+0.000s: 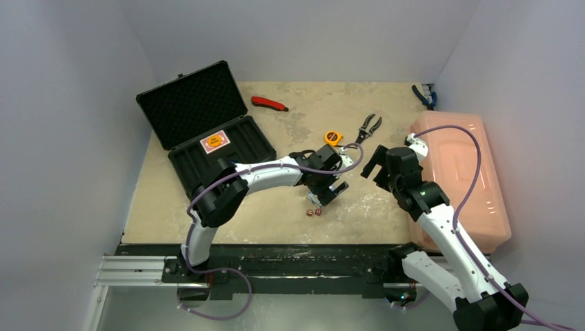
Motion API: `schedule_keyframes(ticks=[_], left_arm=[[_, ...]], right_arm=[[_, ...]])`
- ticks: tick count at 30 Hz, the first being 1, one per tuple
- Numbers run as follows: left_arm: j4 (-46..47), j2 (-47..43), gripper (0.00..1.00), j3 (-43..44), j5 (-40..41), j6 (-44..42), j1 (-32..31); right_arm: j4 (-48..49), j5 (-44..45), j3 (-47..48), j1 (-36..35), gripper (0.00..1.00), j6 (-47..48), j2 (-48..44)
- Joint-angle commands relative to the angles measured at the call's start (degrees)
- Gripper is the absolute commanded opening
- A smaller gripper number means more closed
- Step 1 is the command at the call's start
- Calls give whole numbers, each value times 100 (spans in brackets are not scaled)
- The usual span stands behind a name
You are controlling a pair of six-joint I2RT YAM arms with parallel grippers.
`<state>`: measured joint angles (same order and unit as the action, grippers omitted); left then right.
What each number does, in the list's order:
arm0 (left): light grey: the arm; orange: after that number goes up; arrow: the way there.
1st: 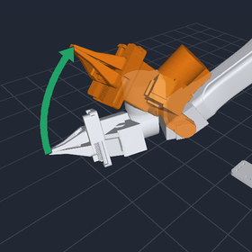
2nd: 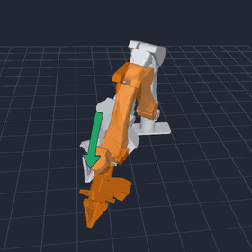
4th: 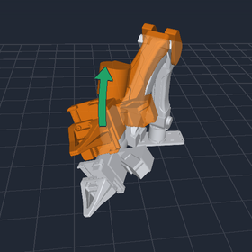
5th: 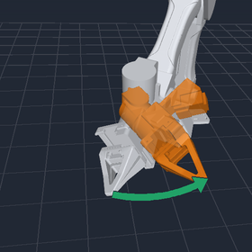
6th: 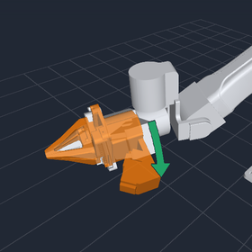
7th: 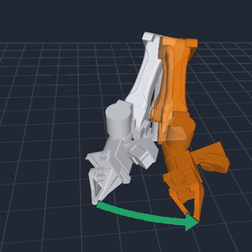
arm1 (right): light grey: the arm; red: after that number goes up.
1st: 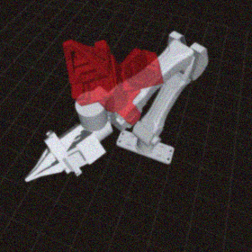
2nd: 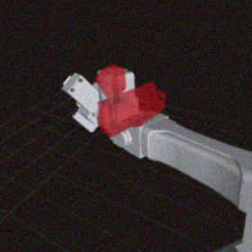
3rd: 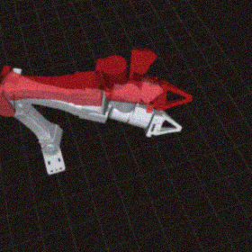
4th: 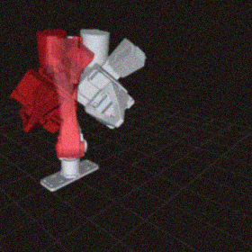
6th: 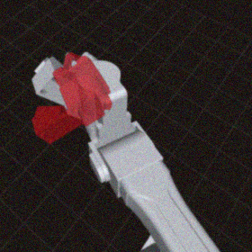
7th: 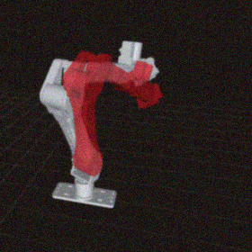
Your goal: Pack up texas hold em set
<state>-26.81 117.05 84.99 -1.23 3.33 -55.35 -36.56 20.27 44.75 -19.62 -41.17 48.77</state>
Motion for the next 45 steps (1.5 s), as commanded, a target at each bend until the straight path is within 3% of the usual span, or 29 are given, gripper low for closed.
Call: schedule_keyframes(ticks=[1, 16, 31, 39, 41, 45], left_arm=[[-17, 76, 94, 270, 54, -99, -76], [-64, 194, 83, 323, 353, -116, -195], [-290, 409, 64, 545, 560, -3, -252], [-311, 232, 30, 506, 590, 63, -257], [-320, 146, 14, 484, 666, 63, -256], [-355, -21, 1, 438, 740, 30, -257]], right_arm=[[8, 114, 82, -25, 99, -49, -8], [30, 87, 69, -24, 99, -40, -15], [35, 47, 67, -25, 99, -32, -41], [34, 32, 69, -22, 99, -23, -45], [34, 30, 69, -24, 99, -23, -44], [39, 38, 67, -24, 99, -23, -44]])
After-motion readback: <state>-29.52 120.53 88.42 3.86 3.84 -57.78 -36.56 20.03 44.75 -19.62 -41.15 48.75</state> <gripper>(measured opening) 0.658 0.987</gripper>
